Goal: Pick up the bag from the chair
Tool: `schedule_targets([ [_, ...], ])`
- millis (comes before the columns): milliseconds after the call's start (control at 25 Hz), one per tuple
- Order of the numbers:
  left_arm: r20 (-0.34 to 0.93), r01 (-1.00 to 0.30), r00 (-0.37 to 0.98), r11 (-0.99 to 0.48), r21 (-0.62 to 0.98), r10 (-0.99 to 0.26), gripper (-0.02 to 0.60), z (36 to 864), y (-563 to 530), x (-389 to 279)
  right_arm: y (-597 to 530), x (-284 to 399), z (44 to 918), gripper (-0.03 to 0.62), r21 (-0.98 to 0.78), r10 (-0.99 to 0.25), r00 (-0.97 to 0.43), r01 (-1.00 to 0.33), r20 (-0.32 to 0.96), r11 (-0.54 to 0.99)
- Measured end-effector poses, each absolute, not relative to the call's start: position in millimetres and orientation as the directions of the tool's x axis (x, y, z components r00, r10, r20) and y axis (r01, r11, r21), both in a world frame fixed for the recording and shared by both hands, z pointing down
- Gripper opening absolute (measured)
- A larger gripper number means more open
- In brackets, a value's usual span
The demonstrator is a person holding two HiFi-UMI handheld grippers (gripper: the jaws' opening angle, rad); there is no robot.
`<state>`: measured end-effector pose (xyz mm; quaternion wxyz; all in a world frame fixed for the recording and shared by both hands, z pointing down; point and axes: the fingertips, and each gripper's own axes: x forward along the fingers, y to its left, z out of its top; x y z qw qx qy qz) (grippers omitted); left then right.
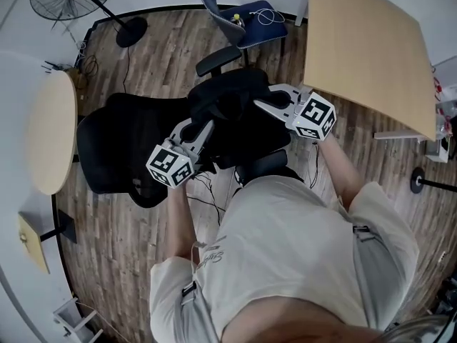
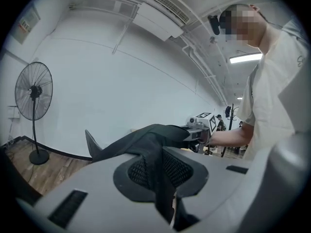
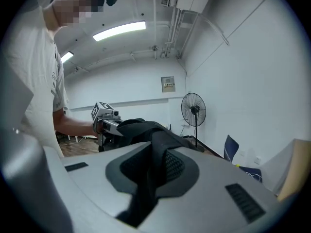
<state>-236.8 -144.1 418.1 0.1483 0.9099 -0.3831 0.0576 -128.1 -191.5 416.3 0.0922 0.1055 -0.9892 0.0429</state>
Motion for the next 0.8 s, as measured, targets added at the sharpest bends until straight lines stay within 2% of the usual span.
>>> schedule_targets([
  [800, 0.137, -0.734, 0.679, -0.672, 0.102, -0.721, 0.051, 356, -154, -234, -200, -128, 357, 0.029, 0.023, -0.247, -0.959, -0.246, 0.137, 0.969],
])
